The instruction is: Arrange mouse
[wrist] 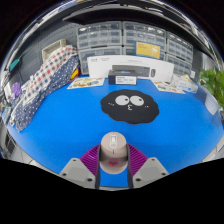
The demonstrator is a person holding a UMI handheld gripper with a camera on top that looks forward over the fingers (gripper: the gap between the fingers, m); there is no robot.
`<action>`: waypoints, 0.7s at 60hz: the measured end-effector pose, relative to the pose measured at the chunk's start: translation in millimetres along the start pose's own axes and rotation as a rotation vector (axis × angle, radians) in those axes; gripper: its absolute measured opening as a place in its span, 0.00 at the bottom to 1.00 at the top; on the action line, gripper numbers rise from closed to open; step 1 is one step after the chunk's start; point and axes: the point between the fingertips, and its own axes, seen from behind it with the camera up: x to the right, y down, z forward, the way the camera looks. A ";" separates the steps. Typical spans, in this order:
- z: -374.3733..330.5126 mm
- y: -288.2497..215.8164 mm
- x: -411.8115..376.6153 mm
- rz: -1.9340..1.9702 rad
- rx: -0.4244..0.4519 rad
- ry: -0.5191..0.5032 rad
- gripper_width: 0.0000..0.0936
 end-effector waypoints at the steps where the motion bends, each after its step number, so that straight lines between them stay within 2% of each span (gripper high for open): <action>1: 0.5 -0.3 -0.5 -0.007 -0.001 0.002 0.40; 5: 1.2 0.5 -0.5 -0.017 -0.018 0.002 0.34; 11: -5.8 2.4 0.5 -0.036 -0.057 0.011 0.35; 18: -30.2 -7.4 -5.2 -0.033 -0.044 -0.005 0.34; 28: -80.3 -72.6 -21.0 -0.060 0.053 -0.018 0.34; 42: -127.4 -221.6 -11.5 -0.038 0.269 0.031 0.35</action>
